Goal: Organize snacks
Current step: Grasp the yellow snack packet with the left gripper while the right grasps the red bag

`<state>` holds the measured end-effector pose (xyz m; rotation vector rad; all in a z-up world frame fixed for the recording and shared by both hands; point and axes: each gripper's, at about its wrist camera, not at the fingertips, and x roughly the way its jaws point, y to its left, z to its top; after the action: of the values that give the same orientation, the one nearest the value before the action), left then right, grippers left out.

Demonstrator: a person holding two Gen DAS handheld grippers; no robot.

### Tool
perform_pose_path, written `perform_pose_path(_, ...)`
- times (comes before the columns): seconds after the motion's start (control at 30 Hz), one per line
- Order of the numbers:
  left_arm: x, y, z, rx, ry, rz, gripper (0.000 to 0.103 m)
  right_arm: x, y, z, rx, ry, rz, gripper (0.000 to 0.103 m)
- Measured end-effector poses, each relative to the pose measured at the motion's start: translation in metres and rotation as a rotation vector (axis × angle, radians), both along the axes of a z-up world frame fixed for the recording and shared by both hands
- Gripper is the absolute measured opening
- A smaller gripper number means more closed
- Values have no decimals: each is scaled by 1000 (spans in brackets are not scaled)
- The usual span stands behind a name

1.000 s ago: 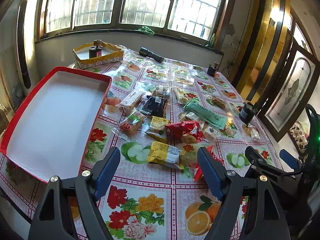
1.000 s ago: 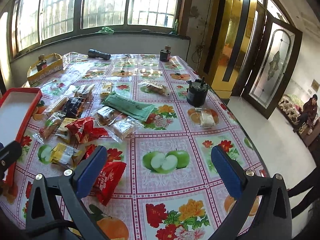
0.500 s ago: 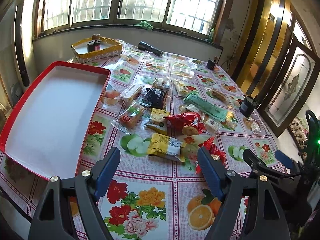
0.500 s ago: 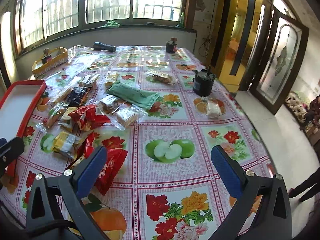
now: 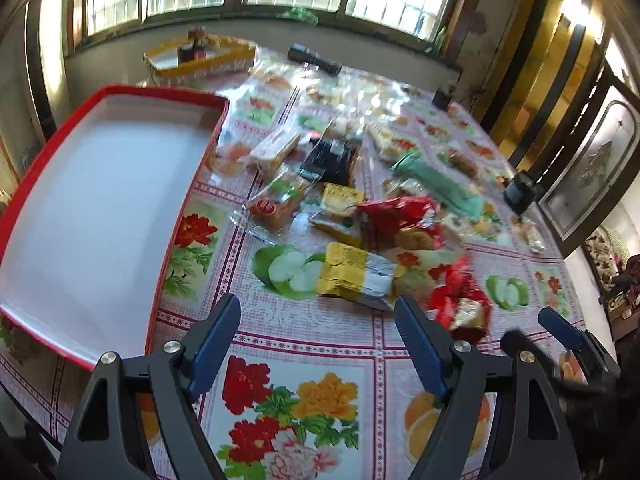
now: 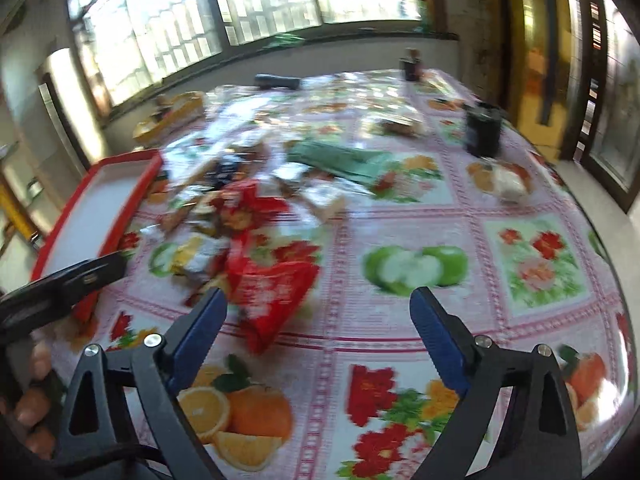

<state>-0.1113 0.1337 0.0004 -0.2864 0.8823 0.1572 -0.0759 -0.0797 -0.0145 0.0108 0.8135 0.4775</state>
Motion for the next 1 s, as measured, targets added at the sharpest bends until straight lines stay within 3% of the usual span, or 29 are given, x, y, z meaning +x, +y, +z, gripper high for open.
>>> perform_pose_path(0.1, 15, -3, -6, 37, 36, -27, 80, 1, 15, -3, -19, 5, 84, 93)
perform_pose_path(0.3, 57, -21, -20, 36, 118, -165, 80, 18, 30, -9, -34, 23, 157, 93)
perform_pose_path(0.53, 83, -28, -42, 59, 200, -222, 80, 42, 38, -25, -37, 107, 215, 93)
perform_pose_path(0.67, 86, -28, -44, 85, 199, -237, 78, 46, 39, -29, -26, 138, 232, 92)
perform_pose_path(0.73, 86, -30, -44, 101, 190, -254, 66, 45, 39, -30, -23, 139, 245, 88)
perform_pose_path(0.87, 88, -32, -42, 105, 179, -274, 57, 44, 40, -29, -21, 136, 257, 85)
perform_pose_path(0.9, 88, -31, -41, 104, 172, -274, 46, 45, 38, -30, -11, 140, 258, 84)
perform_pose_path(1.0, 86, -25, -40, 80, 176, -268, 44, 47, 35, -30, 9, 154, 252, 82)
